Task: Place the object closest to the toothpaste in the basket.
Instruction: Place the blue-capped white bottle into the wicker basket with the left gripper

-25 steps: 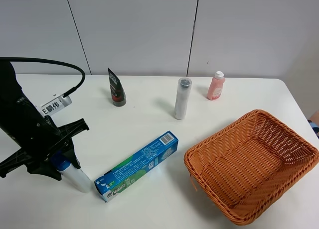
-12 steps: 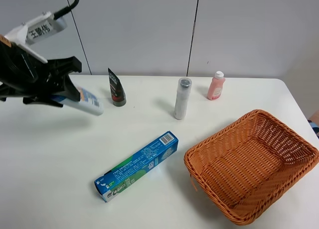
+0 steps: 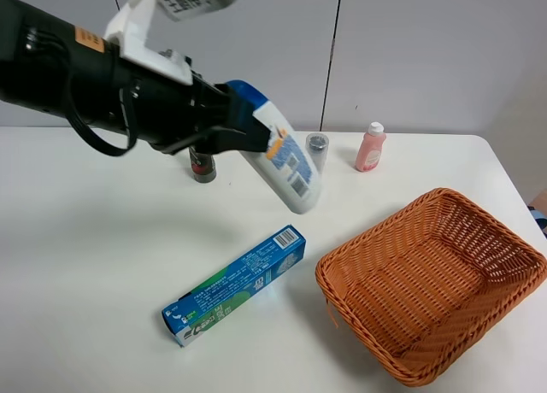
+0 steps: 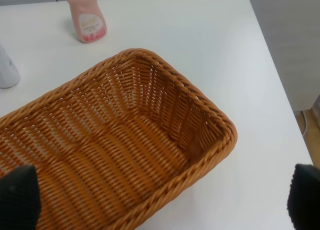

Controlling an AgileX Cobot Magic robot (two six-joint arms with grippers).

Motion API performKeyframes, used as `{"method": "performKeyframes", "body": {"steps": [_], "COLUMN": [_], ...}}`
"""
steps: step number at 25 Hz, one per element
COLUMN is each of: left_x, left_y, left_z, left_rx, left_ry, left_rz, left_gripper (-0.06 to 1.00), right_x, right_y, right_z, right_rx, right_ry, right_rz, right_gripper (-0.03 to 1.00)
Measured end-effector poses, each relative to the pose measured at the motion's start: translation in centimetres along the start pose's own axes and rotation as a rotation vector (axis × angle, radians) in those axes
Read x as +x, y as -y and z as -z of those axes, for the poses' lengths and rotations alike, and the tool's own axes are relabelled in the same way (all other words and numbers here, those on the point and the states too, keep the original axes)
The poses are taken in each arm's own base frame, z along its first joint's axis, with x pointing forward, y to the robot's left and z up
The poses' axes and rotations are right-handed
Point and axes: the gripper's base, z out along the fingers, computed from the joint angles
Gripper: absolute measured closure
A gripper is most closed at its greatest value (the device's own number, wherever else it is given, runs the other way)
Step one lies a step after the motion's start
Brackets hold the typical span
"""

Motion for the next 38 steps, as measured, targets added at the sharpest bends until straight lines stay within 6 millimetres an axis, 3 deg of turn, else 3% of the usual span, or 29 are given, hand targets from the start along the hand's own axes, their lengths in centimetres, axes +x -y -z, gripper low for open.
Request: {"method": "performKeyframes", "body": {"steps": [5,9,13,17,24,27,31,33,38], "left_x": [1.7,3.1,4.2,4.1,5.7,6.0,5.5,5.5,4.1], "left_y": [3.3,4.4,4.5,4.6,3.1,2.9,2.9,2.9,3.6], "left_z": [-3.4,-6.4,-9.4,-12.1,-15.8,-16.4,-16.4,-16.4,-14.8], "left_rx": [0.081,0.105,0.098,0.089,0.031,0.023,0.018,0.018,0.034], "left_ry": [-0.04,-0.078,-0.117,-0.122,-0.153,-0.165,-0.127,-0.127,-0.057], "left_rz": [-0.058,-0.079,-0.099,-0.096,-0.071,-0.07,-0.07,-0.068,-0.07], "left_gripper": [0.57,0.57,0.57,0.57,0.57,0.54,0.26,0.18,0.15], "right_x": [0.0,0.0,0.0,0.0,0.0,0.0,0.0,0.0,0.0], "right_y": [0.0,0.0,0.0,0.0,0.0,0.0,0.0,0.0,0.0], "right_z": [0.0,0.0,0.0,0.0,0.0,0.0,0.0,0.0,0.0], "right_rx": [0.0,0.0,0.0,0.0,0.0,0.0,0.0,0.0,0.0], "right_ry": [0.0,0.0,0.0,0.0,0.0,0.0,0.0,0.0,0.0], "right_rz": [0.0,0.0,0.0,0.0,0.0,0.0,0.0,0.0,0.0], "right_gripper": [-0.03,-0.03,-0.03,-0.03,-0.03,-0.03,-0.03,-0.03,-0.03]}}
